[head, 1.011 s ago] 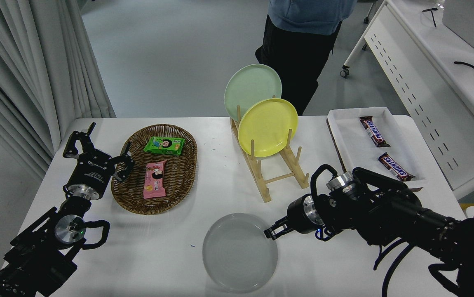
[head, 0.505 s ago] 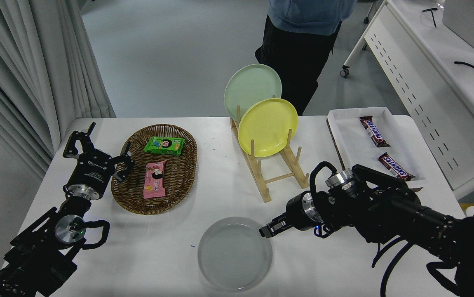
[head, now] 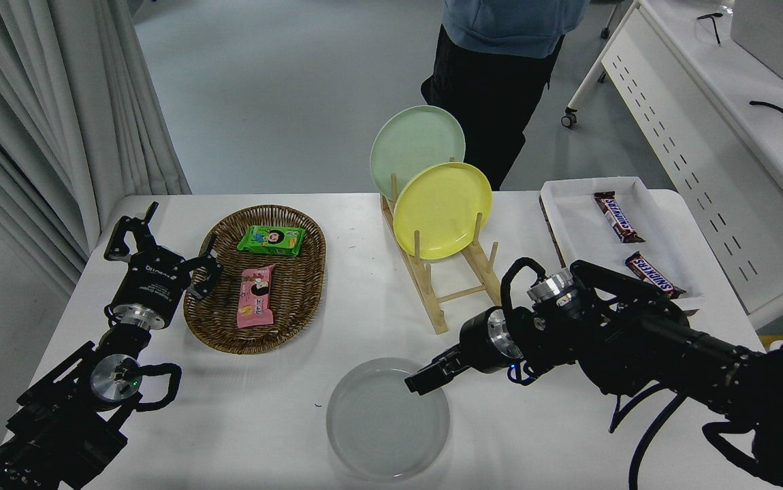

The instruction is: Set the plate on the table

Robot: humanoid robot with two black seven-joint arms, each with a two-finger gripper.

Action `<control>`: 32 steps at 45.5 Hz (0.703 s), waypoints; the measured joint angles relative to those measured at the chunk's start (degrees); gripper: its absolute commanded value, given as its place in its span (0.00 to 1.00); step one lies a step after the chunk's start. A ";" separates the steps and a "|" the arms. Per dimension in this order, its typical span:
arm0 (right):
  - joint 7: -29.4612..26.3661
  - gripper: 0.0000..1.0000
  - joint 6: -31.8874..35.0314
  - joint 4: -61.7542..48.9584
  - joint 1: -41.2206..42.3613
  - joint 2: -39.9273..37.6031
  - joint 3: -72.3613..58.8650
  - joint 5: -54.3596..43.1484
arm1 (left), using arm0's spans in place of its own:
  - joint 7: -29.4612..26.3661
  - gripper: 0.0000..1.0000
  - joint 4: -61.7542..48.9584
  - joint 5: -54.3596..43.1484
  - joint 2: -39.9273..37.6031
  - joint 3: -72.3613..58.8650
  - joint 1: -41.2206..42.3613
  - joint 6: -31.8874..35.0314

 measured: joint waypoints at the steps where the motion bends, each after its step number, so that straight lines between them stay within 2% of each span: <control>1: -0.02 0.99 0.00 0.85 0.42 -0.34 -0.01 0.00 | 0.00 1.00 0.00 0.00 0.00 0.00 0.00 0.00; 32: -0.14 0.99 0.01 16.48 17.72 -9.87 2.23 -3.78 | 0.00 1.00 0.01 0.00 0.00 0.00 0.00 0.00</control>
